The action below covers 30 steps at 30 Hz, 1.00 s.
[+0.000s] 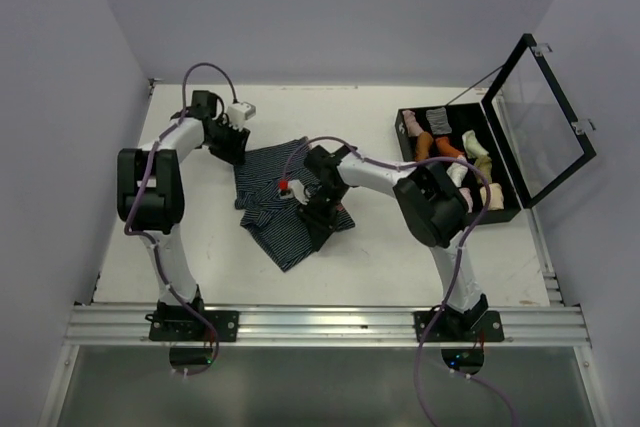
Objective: Roll the underwear
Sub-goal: Flatten the underwear
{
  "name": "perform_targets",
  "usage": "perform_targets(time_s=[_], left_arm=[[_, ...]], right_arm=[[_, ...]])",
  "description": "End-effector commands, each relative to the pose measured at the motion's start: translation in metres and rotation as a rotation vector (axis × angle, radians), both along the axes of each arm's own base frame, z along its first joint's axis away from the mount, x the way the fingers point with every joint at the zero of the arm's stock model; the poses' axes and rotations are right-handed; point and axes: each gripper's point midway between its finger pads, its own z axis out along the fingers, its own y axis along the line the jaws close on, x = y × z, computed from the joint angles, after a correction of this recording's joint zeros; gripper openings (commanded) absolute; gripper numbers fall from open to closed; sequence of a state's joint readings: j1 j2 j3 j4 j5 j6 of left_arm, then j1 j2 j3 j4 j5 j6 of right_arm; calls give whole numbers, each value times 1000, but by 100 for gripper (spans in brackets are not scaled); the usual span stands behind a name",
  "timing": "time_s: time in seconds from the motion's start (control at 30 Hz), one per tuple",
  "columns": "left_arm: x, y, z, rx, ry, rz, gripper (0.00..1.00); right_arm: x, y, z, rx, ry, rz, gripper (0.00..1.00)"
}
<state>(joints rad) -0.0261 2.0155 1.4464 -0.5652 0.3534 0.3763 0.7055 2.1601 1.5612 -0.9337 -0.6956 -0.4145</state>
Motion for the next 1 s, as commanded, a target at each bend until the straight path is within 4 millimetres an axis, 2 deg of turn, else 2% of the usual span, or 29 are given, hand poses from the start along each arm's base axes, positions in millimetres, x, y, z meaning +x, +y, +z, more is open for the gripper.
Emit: perform_targets(time_s=[0.0, 0.03, 0.07, 0.1, 0.13, 0.17, 0.23, 0.27, 0.3, 0.33, 0.43, 0.5, 0.6, 0.73, 0.77, 0.87, 0.9, 0.97], left_arm=[[21, -10, 51, -37, -145, -104, 48], [13, -14, 53, -49, -153, -136, 49], [7, -23, 72, -97, -193, -175, 49], [-2, -29, 77, -128, -196, -202, 50], [-21, -33, 72, -151, -155, -235, 50], [-33, -44, 82, -204, -156, -275, 50], [-66, -54, 73, -259, -74, -323, 48], [-78, -62, 78, -296, -72, -350, 47], [-89, -65, 76, -311, -57, -368, 47], [-105, -68, 65, -321, -19, -379, 46], [-140, -84, 50, -323, 48, -450, 44], [-154, -93, 39, -297, 84, -482, 42], [-175, -94, 18, -250, 158, -516, 40], [-174, -70, -16, -103, 229, -450, 38], [-168, -55, -25, -14, 234, -417, 37], [-146, -38, -40, 76, 228, -370, 37], [-126, -37, -35, 82, 180, -356, 37], [-106, -31, -36, 80, 162, -341, 37]], right_arm=[[11, 22, 60, 178, -90, 35, 40], [19, 21, 68, 200, -96, 17, 41], [37, 14, 80, 239, -84, -46, 42], [53, 15, 92, 282, -98, -90, 43], [64, 11, 101, 297, -85, -146, 44], [81, 2, 104, 295, -111, -190, 44], [91, -9, 96, 252, -167, -177, 40], [90, -16, 87, 216, -180, -165, 38], [90, -22, 80, 185, -191, -151, 37], [88, -25, 72, 165, -186, -150, 35], [81, -33, 49, 106, -170, -140, 33], [74, -40, 30, 60, -149, -120, 31], [63, -48, 12, 14, -122, -91, 28], [38, -64, -12, -73, -97, -37, 27], [27, -70, -20, -107, -81, -20, 27], [10, -75, -25, -124, -61, 6, 26], [8, -73, -23, -119, -64, 5, 26], [2, -66, -23, -106, -60, 17, 26]])
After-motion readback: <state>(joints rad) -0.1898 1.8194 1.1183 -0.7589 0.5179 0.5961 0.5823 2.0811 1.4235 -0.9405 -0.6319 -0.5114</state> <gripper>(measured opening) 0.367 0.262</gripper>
